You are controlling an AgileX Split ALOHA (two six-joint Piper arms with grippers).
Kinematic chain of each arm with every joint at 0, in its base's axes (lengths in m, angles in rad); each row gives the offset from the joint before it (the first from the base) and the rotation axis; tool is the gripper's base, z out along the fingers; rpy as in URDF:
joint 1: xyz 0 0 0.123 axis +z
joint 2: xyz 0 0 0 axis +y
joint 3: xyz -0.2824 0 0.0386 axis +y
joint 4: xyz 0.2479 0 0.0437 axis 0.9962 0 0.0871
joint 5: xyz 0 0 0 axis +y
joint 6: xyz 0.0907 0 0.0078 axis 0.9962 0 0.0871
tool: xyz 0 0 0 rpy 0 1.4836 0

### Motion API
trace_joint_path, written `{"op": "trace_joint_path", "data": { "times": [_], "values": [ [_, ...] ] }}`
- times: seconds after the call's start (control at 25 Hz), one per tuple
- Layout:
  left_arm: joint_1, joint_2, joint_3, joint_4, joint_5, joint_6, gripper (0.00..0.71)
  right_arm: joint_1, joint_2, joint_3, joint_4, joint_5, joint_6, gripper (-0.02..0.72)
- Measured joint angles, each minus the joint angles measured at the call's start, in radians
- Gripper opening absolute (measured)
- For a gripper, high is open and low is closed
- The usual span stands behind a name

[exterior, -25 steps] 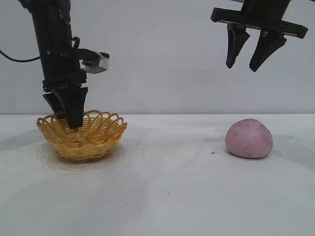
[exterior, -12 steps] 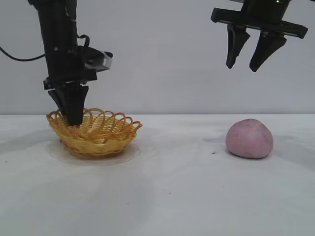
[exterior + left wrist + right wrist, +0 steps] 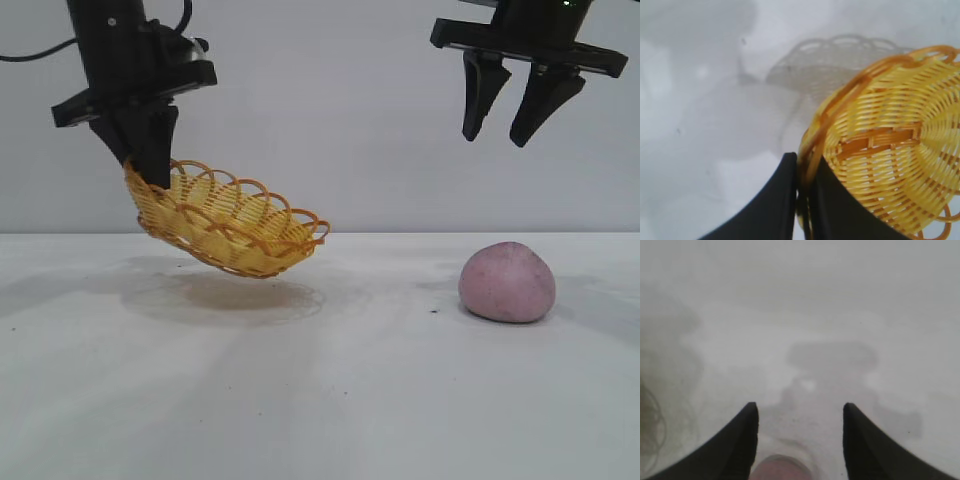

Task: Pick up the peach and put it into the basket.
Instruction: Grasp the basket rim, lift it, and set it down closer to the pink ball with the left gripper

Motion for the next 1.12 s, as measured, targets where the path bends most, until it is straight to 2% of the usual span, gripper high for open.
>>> {"op": "trace_joint_path", "data": {
  "times": [0.16, 0.32, 0.64, 0.84, 0.88, 1.0, 1.04, 1.12],
  "values": [
    [0.0, -0.056, 0.183, -0.169, -0.186, 0.0, 0.0, 0.0, 0.0, 0.0, 0.0, -0.001, 0.0, 0.331],
    [0.0, -0.063, 0.3, -0.305, -0.296, 0.021, 0.0, 0.0, 0.006, 0.0, 0.0, -0.006, 0.0, 0.331],
    [-0.033, -0.044, 0.331, -0.377, -0.389, 0.036, 0.0, 0.0, 0.027, 0.0, 0.0, -0.007, 0.0, 0.331],
    [-0.048, -0.014, 0.331, -0.394, -0.392, 0.043, 0.0, 0.0, 0.028, 0.0, 0.0, -0.007, 0.0, 0.331],
    [-0.048, -0.013, 0.331, -0.394, -0.394, 0.043, 0.07, 0.0, 0.028, 0.0, 0.0, -0.005, 0.0, 0.331],
    [-0.048, -0.013, 0.331, -0.398, -0.396, 0.043, 0.07, 0.0, 0.028, 0.0, 0.001, -0.006, 0.0, 0.331],
    [-0.048, -0.013, 0.331, -0.398, -0.396, 0.043, 0.147, 0.0, 0.028, 0.0, 0.001, -0.006, 0.0, 0.331],
    [-0.048, -0.013, 0.331, -0.399, -0.396, 0.043, 0.246, 0.0, 0.028, 0.0, 0.001, -0.006, 0.0, 0.331]
  ]
}}
